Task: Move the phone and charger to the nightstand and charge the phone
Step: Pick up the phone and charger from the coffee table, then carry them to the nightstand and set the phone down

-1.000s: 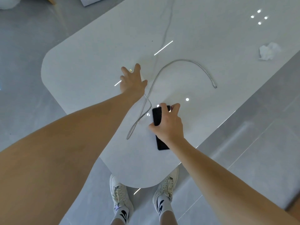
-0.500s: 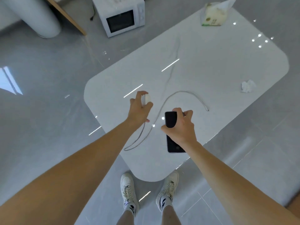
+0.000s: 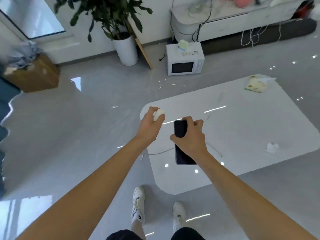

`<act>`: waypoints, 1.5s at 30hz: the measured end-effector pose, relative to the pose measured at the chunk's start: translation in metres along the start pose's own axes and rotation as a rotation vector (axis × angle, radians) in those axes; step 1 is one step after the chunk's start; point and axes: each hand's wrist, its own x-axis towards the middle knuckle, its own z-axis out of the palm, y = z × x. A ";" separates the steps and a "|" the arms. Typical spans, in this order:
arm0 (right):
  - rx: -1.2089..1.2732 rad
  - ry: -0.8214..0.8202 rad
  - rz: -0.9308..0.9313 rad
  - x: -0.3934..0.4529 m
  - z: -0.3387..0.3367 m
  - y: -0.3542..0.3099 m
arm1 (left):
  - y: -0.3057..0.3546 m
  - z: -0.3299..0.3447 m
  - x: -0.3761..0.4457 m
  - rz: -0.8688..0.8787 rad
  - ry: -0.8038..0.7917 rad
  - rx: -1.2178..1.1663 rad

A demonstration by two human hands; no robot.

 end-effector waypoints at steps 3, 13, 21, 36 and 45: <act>0.010 -0.052 -0.128 -0.019 -0.006 -0.039 | 0.004 -0.033 -0.046 -0.010 0.138 -0.047; -0.058 -0.334 -0.545 -0.138 0.066 -0.177 | -0.062 -0.173 -0.242 -0.159 0.606 -0.092; -0.125 -0.583 -0.843 -0.334 0.161 -0.262 | -0.155 -0.246 -0.460 -0.295 0.980 -0.121; -0.151 -0.985 -1.407 -0.770 0.283 -0.302 | -0.286 -0.268 -0.884 -0.399 1.593 -0.298; -0.121 -1.374 -1.639 -0.976 0.336 -0.297 | -0.355 -0.220 -1.067 -0.718 1.922 -0.345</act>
